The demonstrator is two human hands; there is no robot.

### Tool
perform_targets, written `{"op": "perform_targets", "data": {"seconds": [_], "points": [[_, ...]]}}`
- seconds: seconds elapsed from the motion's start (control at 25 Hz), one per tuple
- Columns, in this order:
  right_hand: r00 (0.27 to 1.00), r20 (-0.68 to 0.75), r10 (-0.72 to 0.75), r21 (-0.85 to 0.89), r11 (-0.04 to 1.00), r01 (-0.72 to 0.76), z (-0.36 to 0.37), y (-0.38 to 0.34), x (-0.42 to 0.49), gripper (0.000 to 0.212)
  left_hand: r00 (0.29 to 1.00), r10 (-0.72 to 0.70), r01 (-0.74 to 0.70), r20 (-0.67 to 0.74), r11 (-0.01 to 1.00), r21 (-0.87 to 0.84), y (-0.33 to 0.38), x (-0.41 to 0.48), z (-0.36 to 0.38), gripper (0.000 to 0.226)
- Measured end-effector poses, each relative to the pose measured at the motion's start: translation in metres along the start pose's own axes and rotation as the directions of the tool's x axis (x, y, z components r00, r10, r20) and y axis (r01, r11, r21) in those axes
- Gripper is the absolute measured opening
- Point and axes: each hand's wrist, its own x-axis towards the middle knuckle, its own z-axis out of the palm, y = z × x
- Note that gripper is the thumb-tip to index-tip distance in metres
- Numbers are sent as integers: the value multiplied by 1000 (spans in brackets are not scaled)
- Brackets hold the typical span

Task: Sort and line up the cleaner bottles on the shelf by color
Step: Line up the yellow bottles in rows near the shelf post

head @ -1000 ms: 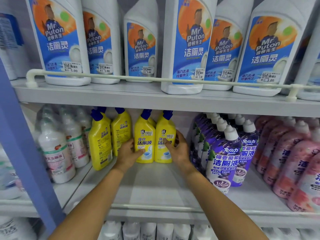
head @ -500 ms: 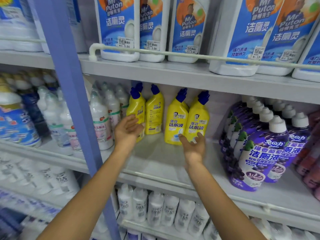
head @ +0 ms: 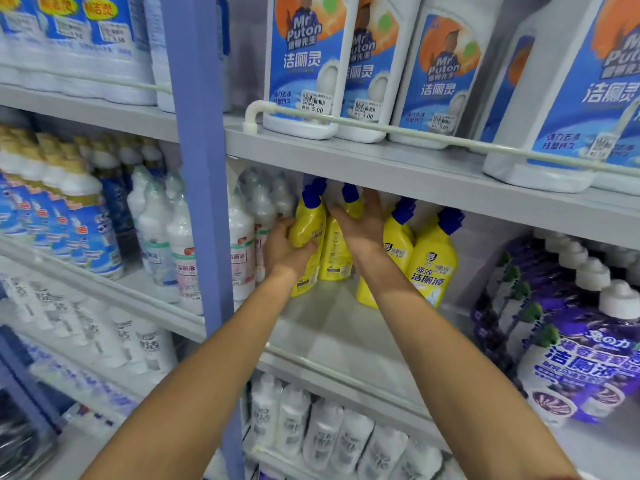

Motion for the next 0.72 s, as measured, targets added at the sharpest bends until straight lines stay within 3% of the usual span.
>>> {"op": "perform_targets", "data": {"seconds": [0.16, 0.28, 0.36, 0.44, 0.52, 0.64, 0.72], "points": [[999, 50, 4, -415, 910, 17, 11, 7, 30, 49, 1000, 30, -29, 0, 977, 212, -10, 13, 2, 46], [989, 98, -114, -687, 711, 150, 11, 17, 34, 42, 996, 80, -87, 34, 944, 320, -13, 19, 0, 39], [972, 127, -195, -788, 576, 219, 8, 23, 35, 45, 995, 96, -101, 30, 931, 352, -17, 20, -1, 40], [968, 156, -199, -812, 532, 240, 4, 26, 36, 47, 994, 110, -111, 23, 918, 381, -14, 18, -4, 41], [959, 193, -209, -755, 592, 281, 1, 28, 34, 48, 991, 124, -131, 43, 910, 393, -12, 16, -7, 40], [960, 171, -220, -511, 814, 277, -7, 25, 15, 41, 988, 127, -149, 87, 934, 324, -10, 10, -18, 37], [961, 150, -231, -439, 856, 274, -18, 22, -2, 38, 986, 118, -144, 117, 959, 246, -10, 1, -26, 37]]}}
